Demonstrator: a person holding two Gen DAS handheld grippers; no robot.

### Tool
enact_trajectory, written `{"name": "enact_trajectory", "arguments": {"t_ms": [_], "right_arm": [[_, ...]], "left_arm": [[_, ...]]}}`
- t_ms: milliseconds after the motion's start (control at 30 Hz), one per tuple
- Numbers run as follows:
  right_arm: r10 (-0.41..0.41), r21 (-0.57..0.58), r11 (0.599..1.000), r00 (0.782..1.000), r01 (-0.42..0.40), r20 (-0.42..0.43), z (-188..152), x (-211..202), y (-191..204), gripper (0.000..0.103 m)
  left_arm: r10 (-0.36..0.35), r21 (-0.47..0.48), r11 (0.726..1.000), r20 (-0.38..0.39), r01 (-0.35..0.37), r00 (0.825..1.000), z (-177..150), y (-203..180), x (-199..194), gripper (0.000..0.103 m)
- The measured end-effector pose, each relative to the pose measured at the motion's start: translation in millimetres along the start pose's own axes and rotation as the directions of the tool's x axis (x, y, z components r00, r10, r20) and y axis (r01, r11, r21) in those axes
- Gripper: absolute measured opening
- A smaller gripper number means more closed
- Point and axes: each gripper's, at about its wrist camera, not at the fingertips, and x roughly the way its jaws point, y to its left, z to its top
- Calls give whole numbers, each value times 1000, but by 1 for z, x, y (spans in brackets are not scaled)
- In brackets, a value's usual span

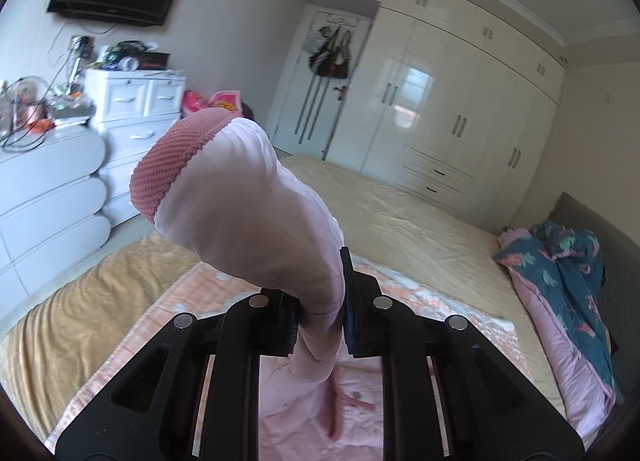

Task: Fold large clothes
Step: 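Lift the sleeve with the left gripper and fold it across the front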

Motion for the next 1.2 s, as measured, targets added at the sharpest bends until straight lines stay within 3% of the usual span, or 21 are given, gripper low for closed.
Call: {"name": "enact_trajectory", "arguments": {"t_ms": [400, 700, 1200], "right_arm": [[-67, 81, 995, 997, 65, 24, -19, -17, -62, 98], [-151, 95, 984, 988, 148, 25, -36, -19, -98, 98], [-235, 252, 940, 972, 229, -5, -61, -20, -171, 98]], "left_arm": [[-94, 142, 985, -66, 103, 993, -39, -96, 17, 9], [-139, 237, 956, -143, 170, 980, -93, -150, 37, 9], [-118, 473, 837, -335, 275, 935, -234, -219, 79, 10]]}}
